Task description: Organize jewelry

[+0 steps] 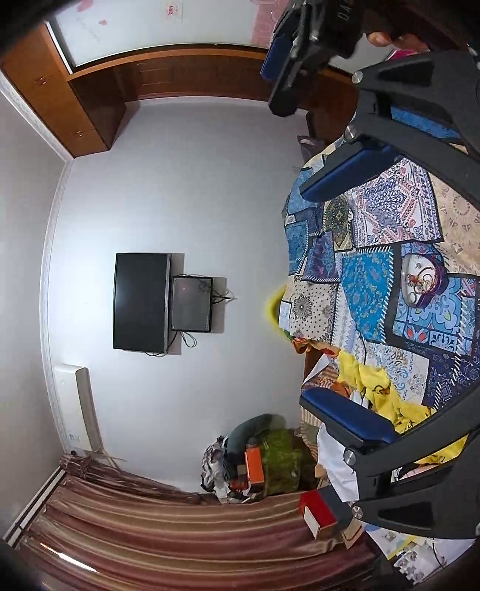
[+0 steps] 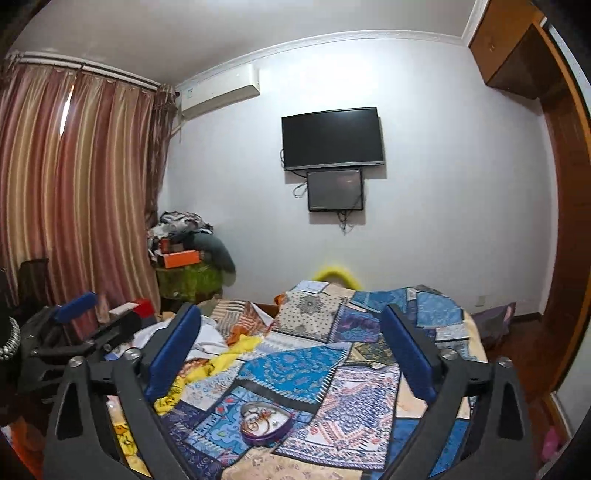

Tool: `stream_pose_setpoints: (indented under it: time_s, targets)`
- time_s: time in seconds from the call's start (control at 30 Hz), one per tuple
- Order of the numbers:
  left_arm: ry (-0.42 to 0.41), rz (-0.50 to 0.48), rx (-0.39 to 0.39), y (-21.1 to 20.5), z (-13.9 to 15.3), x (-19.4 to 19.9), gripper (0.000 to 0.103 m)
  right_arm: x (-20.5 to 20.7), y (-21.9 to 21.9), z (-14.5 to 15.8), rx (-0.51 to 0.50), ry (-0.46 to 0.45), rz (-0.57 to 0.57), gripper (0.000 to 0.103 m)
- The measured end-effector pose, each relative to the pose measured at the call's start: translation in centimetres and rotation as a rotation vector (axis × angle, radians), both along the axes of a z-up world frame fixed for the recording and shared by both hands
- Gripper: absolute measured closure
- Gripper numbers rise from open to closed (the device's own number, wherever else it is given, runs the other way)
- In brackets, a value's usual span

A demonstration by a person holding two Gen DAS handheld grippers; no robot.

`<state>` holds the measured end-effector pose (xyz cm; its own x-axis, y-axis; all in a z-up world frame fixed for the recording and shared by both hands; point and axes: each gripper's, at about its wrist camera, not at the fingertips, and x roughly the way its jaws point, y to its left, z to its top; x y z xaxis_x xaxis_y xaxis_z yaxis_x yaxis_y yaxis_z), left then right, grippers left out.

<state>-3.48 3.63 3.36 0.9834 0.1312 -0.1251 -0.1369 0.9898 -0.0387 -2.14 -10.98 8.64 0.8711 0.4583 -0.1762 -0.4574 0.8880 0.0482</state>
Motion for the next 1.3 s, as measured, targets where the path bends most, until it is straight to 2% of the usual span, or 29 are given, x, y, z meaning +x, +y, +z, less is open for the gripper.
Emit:
stream_pose_setpoints:
  time_s: [0.27, 1.3]
  targets:
    - [0.012, -0.008, -0.014, -0.1, -0.3, -0.4, 0.001, -1.5, 0.1, -0.5, -0.054, -0.015, -0.01, 0.003]
    - [0.032, -0.013, -0.031, 0.0, -0.7, 0.1, 0.001, -2.4, -0.4, -0.5, -0.053, -0.012, -0.008, 0.003]
